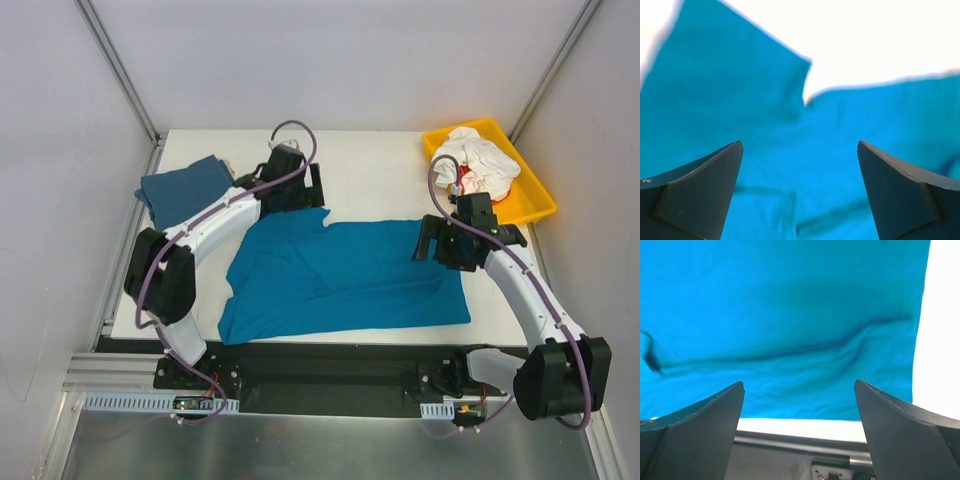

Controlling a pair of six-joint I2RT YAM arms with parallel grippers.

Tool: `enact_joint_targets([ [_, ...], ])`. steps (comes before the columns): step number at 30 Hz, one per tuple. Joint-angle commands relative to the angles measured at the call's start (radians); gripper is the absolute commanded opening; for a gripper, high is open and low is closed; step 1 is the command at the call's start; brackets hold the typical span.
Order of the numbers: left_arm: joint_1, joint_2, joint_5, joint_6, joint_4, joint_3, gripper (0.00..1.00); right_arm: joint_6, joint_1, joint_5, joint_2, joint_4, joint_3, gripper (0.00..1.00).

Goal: Fold and stack the t-shirts
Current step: Grap the side of the flattened tshirt furthest away from the robot with both arms

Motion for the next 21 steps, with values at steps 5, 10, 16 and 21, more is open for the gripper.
enact_joint_targets([
  [5,0.151,0.350,-0.067,0.086,-0.261,0.471,0.99,0.040,0.007,0.028,0.087,0.035,0.099,0.96],
  [10,0.168,0.596,-0.178,0.172,-0.295,0.763,0.99,0.037,0.007,0.046,0.116,0.029,0.086,0.96],
  [16,0.172,0.749,-0.232,0.253,-0.328,0.956,0.95,0.036,0.006,0.058,0.113,0.020,0.069,0.96],
  [21,0.180,0.752,-0.217,0.235,-0.331,0.883,0.77,0.033,0.007,0.072,0.105,0.017,0.062,0.96],
])
